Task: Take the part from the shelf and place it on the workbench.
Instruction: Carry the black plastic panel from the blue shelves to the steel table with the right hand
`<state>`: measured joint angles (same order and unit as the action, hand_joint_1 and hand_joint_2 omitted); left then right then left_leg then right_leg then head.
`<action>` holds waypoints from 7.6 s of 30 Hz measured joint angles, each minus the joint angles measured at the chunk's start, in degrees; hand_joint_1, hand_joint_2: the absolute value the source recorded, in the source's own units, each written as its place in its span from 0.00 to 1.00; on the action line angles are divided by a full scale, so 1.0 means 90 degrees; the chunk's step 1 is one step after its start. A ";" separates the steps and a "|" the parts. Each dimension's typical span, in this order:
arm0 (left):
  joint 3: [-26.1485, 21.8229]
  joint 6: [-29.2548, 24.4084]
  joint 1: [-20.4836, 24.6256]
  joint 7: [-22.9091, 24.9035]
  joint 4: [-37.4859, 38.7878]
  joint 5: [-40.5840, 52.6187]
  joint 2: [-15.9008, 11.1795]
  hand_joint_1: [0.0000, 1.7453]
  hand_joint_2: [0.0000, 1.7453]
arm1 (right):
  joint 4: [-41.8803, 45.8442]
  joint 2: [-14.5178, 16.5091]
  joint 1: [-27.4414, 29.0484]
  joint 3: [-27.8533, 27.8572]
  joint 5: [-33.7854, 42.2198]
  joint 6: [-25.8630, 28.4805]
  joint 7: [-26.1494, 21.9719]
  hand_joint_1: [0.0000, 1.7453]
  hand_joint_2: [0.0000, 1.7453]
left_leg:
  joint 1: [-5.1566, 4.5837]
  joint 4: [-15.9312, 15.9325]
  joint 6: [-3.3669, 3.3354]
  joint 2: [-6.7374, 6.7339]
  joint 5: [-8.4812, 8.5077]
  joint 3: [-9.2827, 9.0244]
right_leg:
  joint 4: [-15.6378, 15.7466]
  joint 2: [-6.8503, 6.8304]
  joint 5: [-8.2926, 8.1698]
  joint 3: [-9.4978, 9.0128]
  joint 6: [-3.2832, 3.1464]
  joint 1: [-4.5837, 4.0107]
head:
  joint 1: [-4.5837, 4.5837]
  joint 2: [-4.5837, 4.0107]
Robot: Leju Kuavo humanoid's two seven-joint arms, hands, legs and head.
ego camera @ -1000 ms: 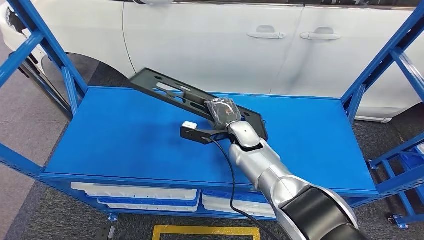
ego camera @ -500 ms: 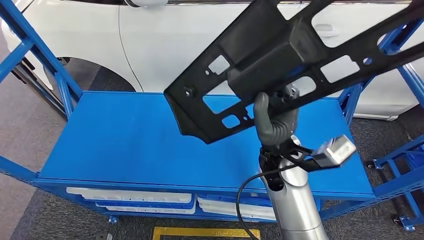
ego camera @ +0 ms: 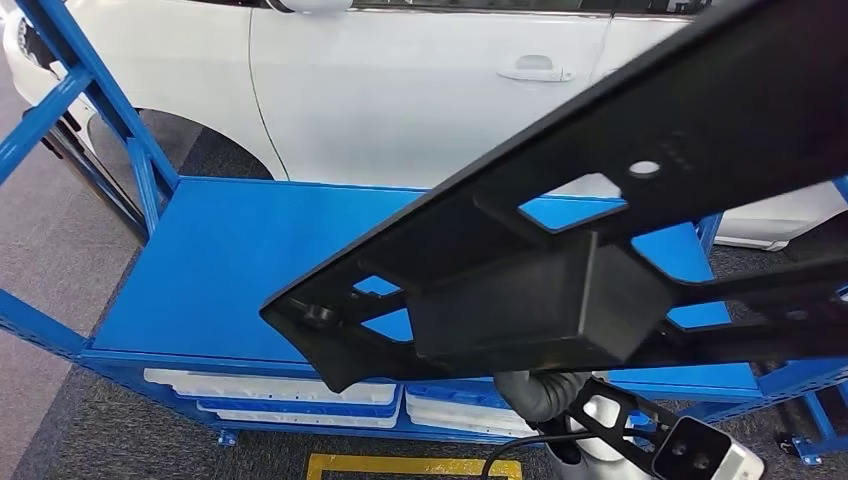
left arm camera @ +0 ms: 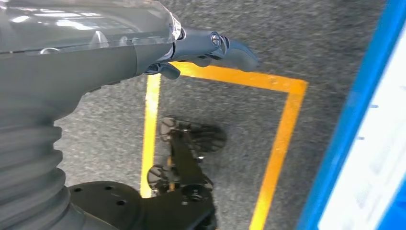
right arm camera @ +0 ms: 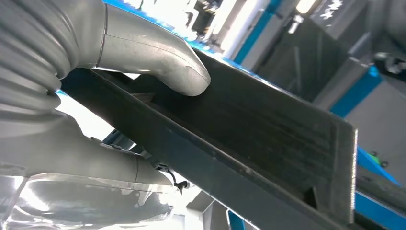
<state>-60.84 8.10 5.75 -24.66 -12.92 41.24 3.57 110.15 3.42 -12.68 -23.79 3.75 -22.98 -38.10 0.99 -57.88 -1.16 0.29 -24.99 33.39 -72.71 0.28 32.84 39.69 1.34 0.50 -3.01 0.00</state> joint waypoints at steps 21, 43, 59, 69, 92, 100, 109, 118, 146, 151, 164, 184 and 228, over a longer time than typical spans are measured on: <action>-0.0033 0.0003 -0.0038 0.0508 0.0000 0.0056 -0.0117 0.00 1.00 | 0.0003 -0.0592 -0.0070 -0.0544 -0.0058 0.0954 0.0000 1.00 1.00 | -0.0088 0.0082 0.0162 0.0020 -0.0562 -0.0646 | 0.1611 -0.0041 -0.1311 -0.0203 -0.0154 -0.0033 | -0.0001 0.0000; -0.0134 -0.0222 -0.0182 0.0730 0.0000 0.0288 -0.0054 0.00 1.00 | 0.0430 -0.0953 0.0733 -0.0403 -0.0177 0.0919 -0.0002 1.00 1.00 | -0.0029 -0.1333 0.0327 -0.0032 -0.0843 0.0721 | 0.1770 -0.0067 -0.0783 -0.0851 -0.0348 -0.0014 | -0.0003 0.0000; -0.0089 -0.0245 -0.0075 0.0696 0.0002 0.0368 -0.0018 0.00 1.00 | 0.0578 -0.1539 0.0959 0.0480 0.0526 0.0365 -0.0002 1.00 1.00 | -0.0074 0.0166 -0.0082 -0.0080 -0.0114 -0.0299 | 0.0054 -0.0034 -0.0027 0.0199 0.0072 0.0010 | -0.0001 -0.0001; -0.0044 -0.0304 -0.0080 0.0582 0.0001 0.0288 -0.0014 0.00 1.00 | 0.0495 -0.1762 0.0980 0.0828 0.0810 -0.0012 -0.0002 1.00 1.00 | -0.0097 -0.0034 0.0168 -0.0059 0.0317 0.0309 | 0.1731 -0.0041 -0.0438 -0.1232 -0.0195 -0.0023 | -0.0004 0.0000; -0.0345 -0.0410 -0.0157 0.0524 0.0002 -0.0002 0.0052 0.00 1.00 | 0.0242 -0.0843 0.1215 0.0594 0.0225 -0.0326 -0.0002 1.00 1.00 | -0.0087 0.0240 -0.0016 -0.0086 -0.0209 -0.0460 | 0.0087 -0.0060 -0.0272 0.0034 0.0046 0.0046 | -0.0003 0.0000; -0.0385 -0.0327 -0.0127 0.0605 0.0000 0.0058 0.0038 0.00 1.00 | 0.0312 -0.0696 0.0948 0.0518 0.0257 -0.0073 -0.0002 1.00 1.00 | -0.0093 -0.0001 0.0204 -0.0078 -0.0218 -0.0226 | 0.1651 -0.0061 -0.0687 -0.0878 -0.0230 0.0009 | -0.0004 -0.0001; -0.0389 -0.0216 -0.0135 0.0609 0.0000 0.0097 0.0024 0.00 1.00 | 0.0335 -0.0658 0.0774 0.0501 0.0343 -0.0052 -0.0002 1.00 1.00 | -0.0040 -0.0805 0.0270 0.0044 -0.0490 0.0031 | 0.1641 -0.0004 -0.0790 -0.0776 -0.0305 -0.0003 | -0.0004 0.0000; -0.0389 -0.0149 -0.0135 0.0605 0.0000 0.0162 0.0042 0.00 1.00 | 0.0390 -0.0699 0.0705 0.0574 0.0358 -0.0288 -0.0002 1.00 1.00 | -0.0004 0.0133 0.0021 -0.0057 -0.0156 -0.0317 | 0.0806 0.0079 -0.0365 -0.0267 -0.0018 -0.0003 | -0.0003 -0.0001; -0.0495 -0.0728 -0.0096 0.0246 0.0000 0.0224 0.0118 0.00 1.00 | 0.0485 -0.0795 0.0328 0.0878 0.0483 -0.0711 -0.0002 1.00 1.00 | -0.0007 0.0042 0.0113 0.0219 -0.0196 -0.0262 | 0.1501 0.0641 -0.0861 -0.0507 -0.0094 0.0000 | -0.0004 0.0000; -0.0502 -0.1006 -0.0093 0.0169 0.0000 0.0272 0.0120 0.00 1.00 | 0.0480 -0.0809 0.0263 0.0897 0.0655 -0.0629 -0.0002 1.00 1.00 | -0.0007 0.0094 0.0015 -0.0188 -0.0156 -0.0249 | -0.0129 0.0048 -0.0097 0.0268 0.0000 0.0015 | -0.0003 0.0000; -0.0503 -0.0871 -0.0060 -0.0075 -0.0001 0.0399 -0.0040 0.00 1.00 | 0.0834 -0.0597 0.0585 0.0964 0.0101 -0.0373 -0.0002 1.00 1.00 | -0.0027 -0.0865 0.0337 -0.0227 -0.0875 0.0036 | 0.1659 -0.0033 -0.0878 -0.0634 -0.0358 -0.0012 | -0.0004 -0.0001; -0.0506 -0.0869 -0.0049 0.0012 -0.0001 0.0531 -0.0088 0.00 1.00 | 0.0829 -0.0736 0.0567 0.0793 0.0416 -0.0447 -0.0002 1.00 1.00 | -0.0040 0.0090 0.0019 -0.0369 -0.0212 -0.0278 | 0.0116 -0.0038 -0.0337 0.0153 -0.0029 0.0023 | -0.0003 0.0000; -0.0504 -0.0885 -0.0097 0.0099 0.0002 0.0639 0.0250 0.00 1.00 | 0.0497 -0.0977 0.0402 0.0863 0.0851 -0.0630 -0.0002 1.00 1.00 | -0.0064 -0.1796 0.0290 -0.0098 -0.1135 0.0543 | 0.1710 0.0188 -0.0855 -0.0670 -0.0350 -0.0039 | -0.0003 -0.0001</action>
<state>-65.38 0.14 4.88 -23.76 -12.90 47.00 5.83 114.62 -5.38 -9.06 -16.02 11.41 -28.65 -38.12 0.42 -74.04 1.45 -0.59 -35.20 38.27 -57.32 1.97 25.15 33.66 -1.81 0.15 -3.04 -0.01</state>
